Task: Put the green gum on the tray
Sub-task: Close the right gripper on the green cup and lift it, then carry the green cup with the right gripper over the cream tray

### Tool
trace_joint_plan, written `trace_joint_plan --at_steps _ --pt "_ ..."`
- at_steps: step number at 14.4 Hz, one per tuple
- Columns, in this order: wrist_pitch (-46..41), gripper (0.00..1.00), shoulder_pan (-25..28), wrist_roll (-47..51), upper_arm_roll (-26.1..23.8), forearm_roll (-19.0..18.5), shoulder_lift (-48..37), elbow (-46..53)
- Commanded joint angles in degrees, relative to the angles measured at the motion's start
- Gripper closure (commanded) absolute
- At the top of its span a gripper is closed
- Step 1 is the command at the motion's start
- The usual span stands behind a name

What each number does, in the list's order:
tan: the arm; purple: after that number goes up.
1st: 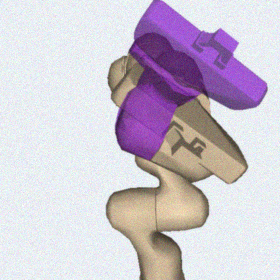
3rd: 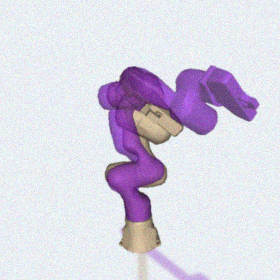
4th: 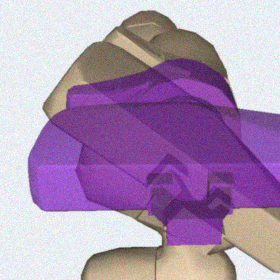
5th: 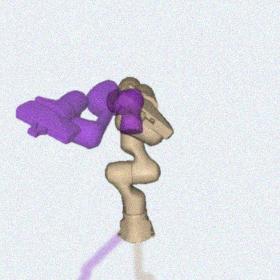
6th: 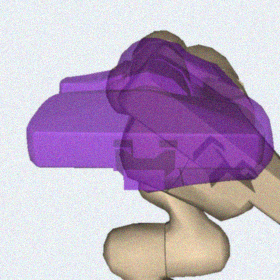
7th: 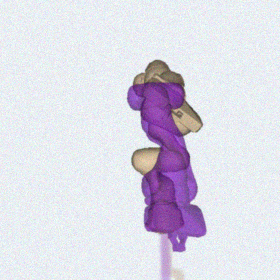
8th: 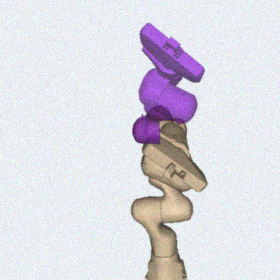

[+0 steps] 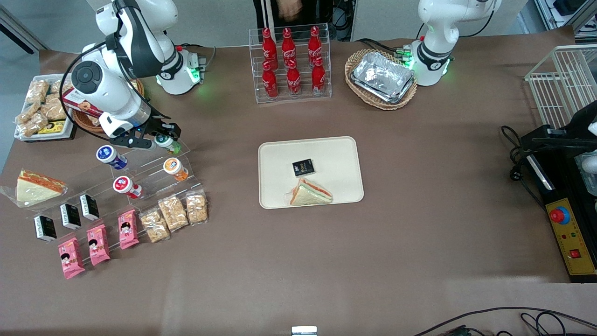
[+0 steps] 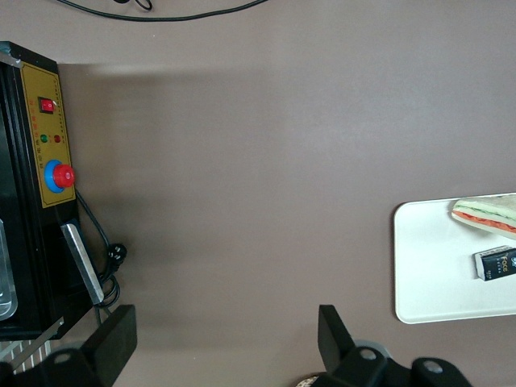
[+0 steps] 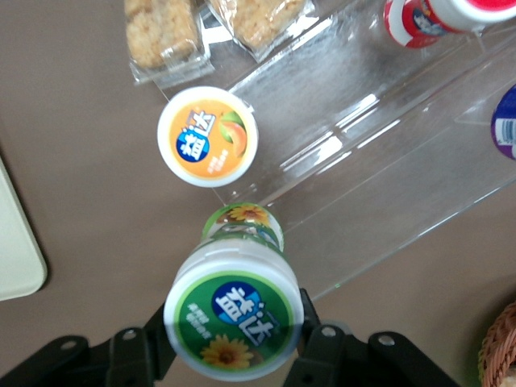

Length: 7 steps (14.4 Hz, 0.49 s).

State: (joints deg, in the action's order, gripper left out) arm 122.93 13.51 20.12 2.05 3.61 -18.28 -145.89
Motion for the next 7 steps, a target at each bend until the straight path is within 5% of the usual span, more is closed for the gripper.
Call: trace_joint_plan --at_steps 1,7 --pt "-6.9 0.61 0.0 -1.2 0.3 1.0 -1.8 6.3" --pt "-30.4 0.61 -0.3 -7.6 1.9 0.3 2.6 32.5"
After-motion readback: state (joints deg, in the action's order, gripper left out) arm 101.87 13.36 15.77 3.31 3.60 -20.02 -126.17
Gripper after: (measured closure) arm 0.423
